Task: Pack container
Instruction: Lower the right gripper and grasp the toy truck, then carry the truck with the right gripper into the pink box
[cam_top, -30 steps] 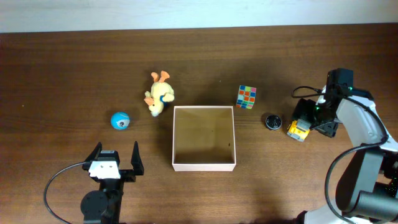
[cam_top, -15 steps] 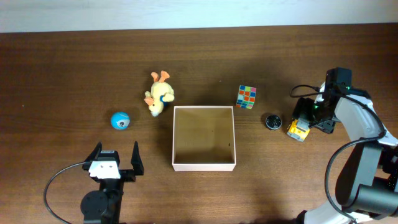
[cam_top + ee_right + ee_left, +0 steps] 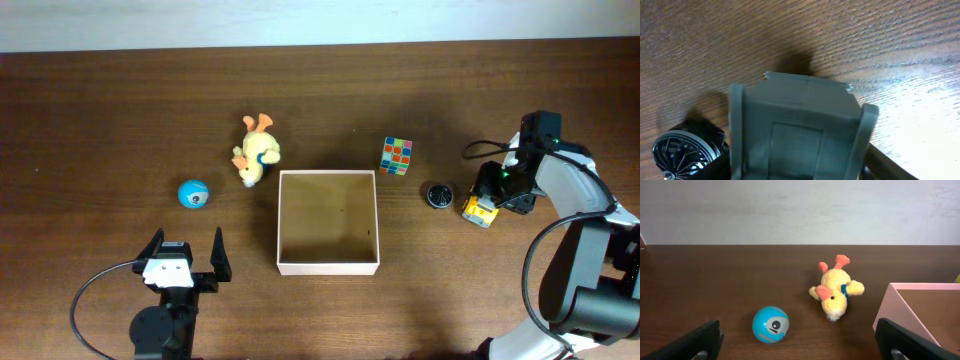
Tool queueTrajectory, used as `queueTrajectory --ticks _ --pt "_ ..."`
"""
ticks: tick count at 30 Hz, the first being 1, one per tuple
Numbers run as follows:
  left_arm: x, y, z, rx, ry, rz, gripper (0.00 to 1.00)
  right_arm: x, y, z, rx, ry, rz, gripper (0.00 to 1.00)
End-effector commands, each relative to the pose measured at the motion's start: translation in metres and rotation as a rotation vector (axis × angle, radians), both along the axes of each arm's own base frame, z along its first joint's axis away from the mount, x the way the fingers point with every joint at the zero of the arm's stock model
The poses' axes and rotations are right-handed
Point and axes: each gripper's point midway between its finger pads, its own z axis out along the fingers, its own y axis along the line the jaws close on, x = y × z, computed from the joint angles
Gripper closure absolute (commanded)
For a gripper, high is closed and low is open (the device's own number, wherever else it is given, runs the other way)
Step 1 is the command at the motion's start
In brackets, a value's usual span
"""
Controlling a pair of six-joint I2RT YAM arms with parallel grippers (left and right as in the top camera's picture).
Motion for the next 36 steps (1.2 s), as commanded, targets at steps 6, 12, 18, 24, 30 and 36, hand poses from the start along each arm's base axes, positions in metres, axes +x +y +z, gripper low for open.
queueTrajectory --ticks 6,12,18,24,30,36 --pt "0.000 -0.001 -0.003 -0.008 0.003 -0.006 0.01 -0.004 -0.001 -0.006 0.009 0.019 0.001 0.48" --pt "0.000 -0.001 -0.003 -0.008 0.003 -0.006 0.01 -0.004 -0.001 -0.006 0.009 0.020 0.001 0.52" --pt "0.000 -0.001 -0.003 -0.008 0.003 -0.006 0.01 -0.005 0.000 -0.002 0.011 0.028 0.008 0.53" --pt "0.000 -0.001 -0.003 -0.008 0.003 -0.006 0.01 0.004 -0.003 0.019 0.002 0.019 0.052 0.53" --pt "0.000 -0.001 -0.003 -0.008 0.003 -0.006 0.01 0.024 -0.008 0.056 -0.017 -0.030 0.077 0.53" --pt "0.000 -0.001 -0.003 -0.008 0.003 -0.006 0.01 0.040 -0.007 0.101 -0.034 -0.078 0.130 0.54"
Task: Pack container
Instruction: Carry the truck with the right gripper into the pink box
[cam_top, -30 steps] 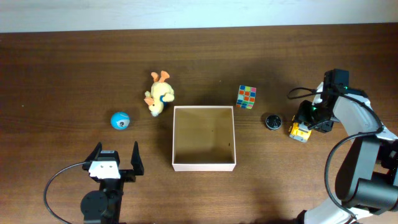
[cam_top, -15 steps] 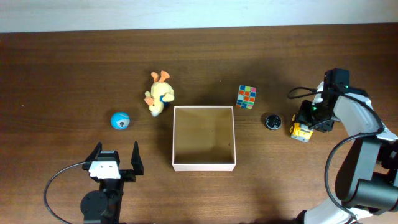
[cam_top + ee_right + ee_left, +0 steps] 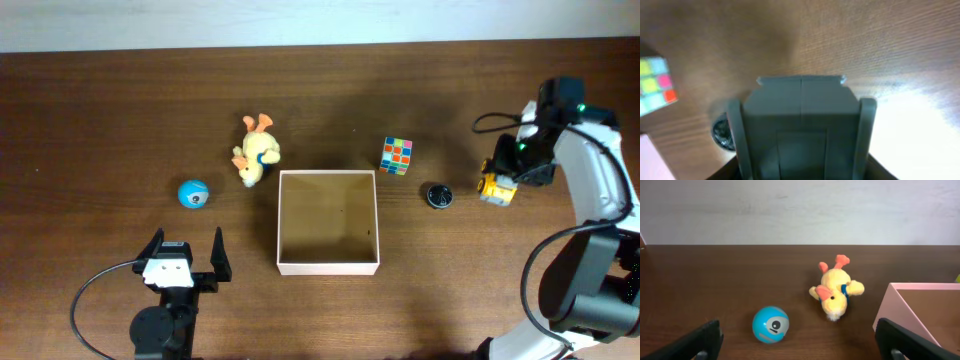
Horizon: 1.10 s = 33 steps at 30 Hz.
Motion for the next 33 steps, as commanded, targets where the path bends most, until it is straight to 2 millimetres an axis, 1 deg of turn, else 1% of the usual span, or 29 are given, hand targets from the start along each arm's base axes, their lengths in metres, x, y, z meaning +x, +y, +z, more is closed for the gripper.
queueTrajectory --ticks 1,3,6,9,10,13,15,17,18,20,22,25,27,32,33 --pt "0.000 -0.001 -0.003 -0.008 0.003 -0.007 0.01 0.016 0.003 0.031 -0.016 -0.061 0.066 0.54" --pt "0.000 -0.001 -0.003 -0.008 0.003 -0.007 0.01 0.020 0.011 0.047 -0.023 -0.075 0.104 0.54" --pt "0.000 -0.001 -0.003 -0.008 0.003 -0.007 0.01 0.027 0.031 0.071 -0.031 -0.104 0.164 0.54" --pt "0.000 -0.001 -0.003 -0.008 0.003 -0.007 0.01 0.033 0.057 0.090 -0.034 -0.135 0.230 0.54" --pt "0.000 -0.001 -0.003 -0.008 0.003 -0.006 0.01 0.035 0.070 0.096 -0.034 -0.148 0.262 0.54" --pt "0.000 -0.001 -0.003 -0.008 0.003 -0.007 0.01 0.038 0.104 0.107 -0.027 -0.173 0.332 0.54" --pt "0.000 -0.001 -0.003 -0.008 0.003 -0.007 0.01 0.037 0.129 0.110 -0.015 -0.184 0.370 0.54" --pt "0.000 -0.001 -0.003 -0.008 0.003 -0.007 0.01 0.034 0.159 0.111 0.009 -0.189 0.431 0.54" --pt "0.000 -0.001 -0.003 -0.008 0.003 -0.007 0.01 0.032 0.168 0.111 0.014 -0.187 0.440 0.54" --pt "0.000 -0.001 -0.003 -0.008 0.003 -0.007 0.01 0.026 0.195 0.111 0.027 -0.186 0.484 0.54" --pt "0.000 -0.001 -0.003 -0.008 0.003 -0.007 0.01 0.020 0.218 0.111 0.042 -0.188 0.517 0.54" --pt "0.000 -0.001 -0.003 -0.008 0.003 -0.007 0.01 0.007 0.256 0.113 0.075 -0.193 0.589 0.54" --pt "0.000 -0.001 -0.003 -0.008 0.003 -0.007 0.01 -0.001 0.278 0.114 0.088 -0.196 0.623 0.54" --pt "0.000 -0.001 -0.003 -0.008 0.003 -0.007 0.01 -0.021 0.321 0.116 0.115 -0.209 0.700 0.54" --pt "0.000 -0.001 -0.003 -0.008 0.003 -0.007 0.01 -0.026 0.333 0.117 0.122 -0.218 0.722 0.54"
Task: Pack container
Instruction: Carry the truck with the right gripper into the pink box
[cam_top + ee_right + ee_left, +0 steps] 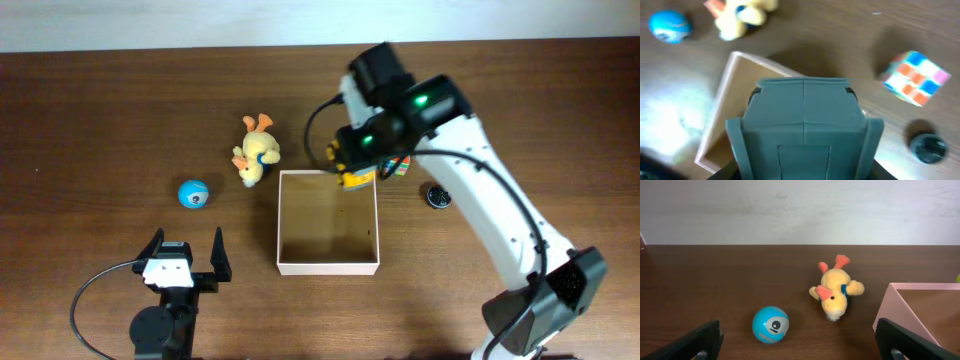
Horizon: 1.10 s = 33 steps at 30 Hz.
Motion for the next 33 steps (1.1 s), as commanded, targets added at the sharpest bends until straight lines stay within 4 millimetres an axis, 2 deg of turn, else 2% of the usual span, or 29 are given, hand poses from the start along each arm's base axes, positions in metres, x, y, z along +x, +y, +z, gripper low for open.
queueTrajectory --ticks 1,6,13,20,27,33 --pt "0.000 -0.001 -0.003 -0.008 0.003 -0.007 0.01 -0.011 0.035 0.010 0.046 -0.025 0.047 0.54" --pt "0.000 -0.001 -0.003 -0.008 0.003 -0.007 0.01 -0.015 0.057 0.003 0.032 -0.043 0.047 0.54" --pt "0.000 -0.001 -0.003 -0.008 0.003 -0.007 0.01 -0.018 0.068 -0.034 -0.008 0.055 -0.012 0.54" --pt "0.000 -0.001 -0.003 -0.008 0.003 -0.007 0.01 -0.013 0.068 -0.064 -0.056 0.112 -0.110 0.54" --pt "0.000 -0.001 -0.003 -0.008 0.003 -0.007 0.01 -0.011 0.066 -0.077 -0.093 0.122 -0.185 0.54" --pt "0.000 -0.001 -0.003 -0.008 0.003 -0.007 0.01 -0.013 0.074 -0.095 -0.116 0.144 -0.192 0.54"
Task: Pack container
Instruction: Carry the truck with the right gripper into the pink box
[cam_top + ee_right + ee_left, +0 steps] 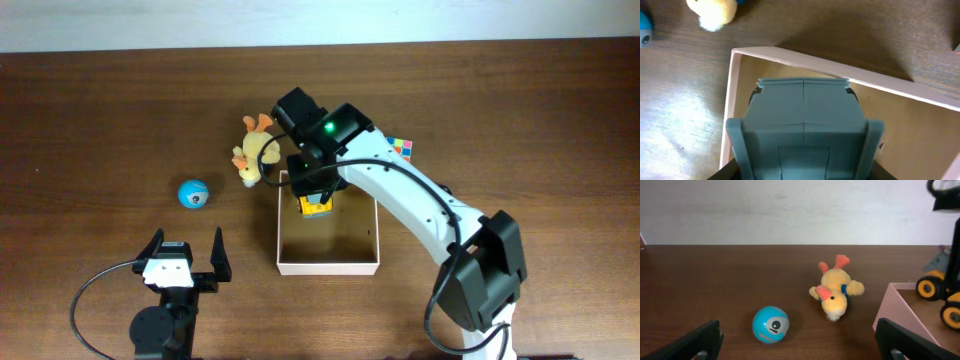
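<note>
The pale pink open box point(328, 267) sits at mid-table. My right gripper point(314, 199) hangs over its far left corner, shut on a yellow toy car point(318, 208). In the left wrist view the car's black-and-yellow wheels point(927, 287) show above the box wall point(890, 307). In the right wrist view the grey jaws point(804, 125) cover the car, with the box rim point(790, 56) beneath. A yellow plush duck point(255, 152) and a blue ball point(194, 193) lie left of the box. My left gripper point(185, 262) stands open near the front edge, holding nothing.
A colour cube point(404, 148) peeks out behind the right arm, right of the box. The arm crosses over the box's right side and hides what lies there. From the left wrist, the ball point(770, 324) and the duck point(836, 291) lie ahead.
My right gripper has moved left and nearer with the car, from the box's far rim to over its far left interior. The left arm, duck and ball are unmoved.
My right gripper was on the yellow car at the table's right, beside a black disc. Then it held the car further back and right. Then it was at the box's far rim, and now it is over the box's interior.
</note>
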Tool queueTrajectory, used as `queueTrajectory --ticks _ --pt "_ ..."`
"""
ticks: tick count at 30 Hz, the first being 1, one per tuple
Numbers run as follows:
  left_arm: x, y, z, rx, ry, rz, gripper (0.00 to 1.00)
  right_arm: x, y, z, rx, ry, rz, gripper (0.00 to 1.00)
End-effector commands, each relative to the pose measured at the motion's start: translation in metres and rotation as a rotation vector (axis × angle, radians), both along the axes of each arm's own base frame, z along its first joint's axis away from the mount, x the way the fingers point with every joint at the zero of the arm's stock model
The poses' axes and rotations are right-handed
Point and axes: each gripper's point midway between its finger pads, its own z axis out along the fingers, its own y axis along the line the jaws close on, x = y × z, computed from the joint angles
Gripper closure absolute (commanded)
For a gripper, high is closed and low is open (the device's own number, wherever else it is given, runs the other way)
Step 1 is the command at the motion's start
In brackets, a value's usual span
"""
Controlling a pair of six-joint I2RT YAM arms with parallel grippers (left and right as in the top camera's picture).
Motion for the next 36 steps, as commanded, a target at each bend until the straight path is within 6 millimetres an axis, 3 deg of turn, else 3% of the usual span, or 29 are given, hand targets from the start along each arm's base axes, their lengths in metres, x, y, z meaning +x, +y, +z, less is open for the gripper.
queueTrajectory --ticks 1,18,30,36 --pt "0.000 -0.001 -0.003 -0.008 0.003 -0.006 0.01 0.002 0.009 -0.011 -0.024 -0.010 -0.018 0.54" --pt "0.000 -0.001 -0.003 -0.008 0.003 -0.006 0.01 0.011 0.016 -0.042 -0.059 -0.007 -0.094 0.54" --pt "0.000 -0.001 -0.003 -0.008 0.003 -0.006 0.01 0.009 0.017 -0.043 -0.055 0.001 -0.101 0.55" --pt "0.000 -0.001 -0.003 -0.008 0.003 -0.006 0.01 -0.003 0.030 -0.043 -0.036 0.022 -0.068 0.55"
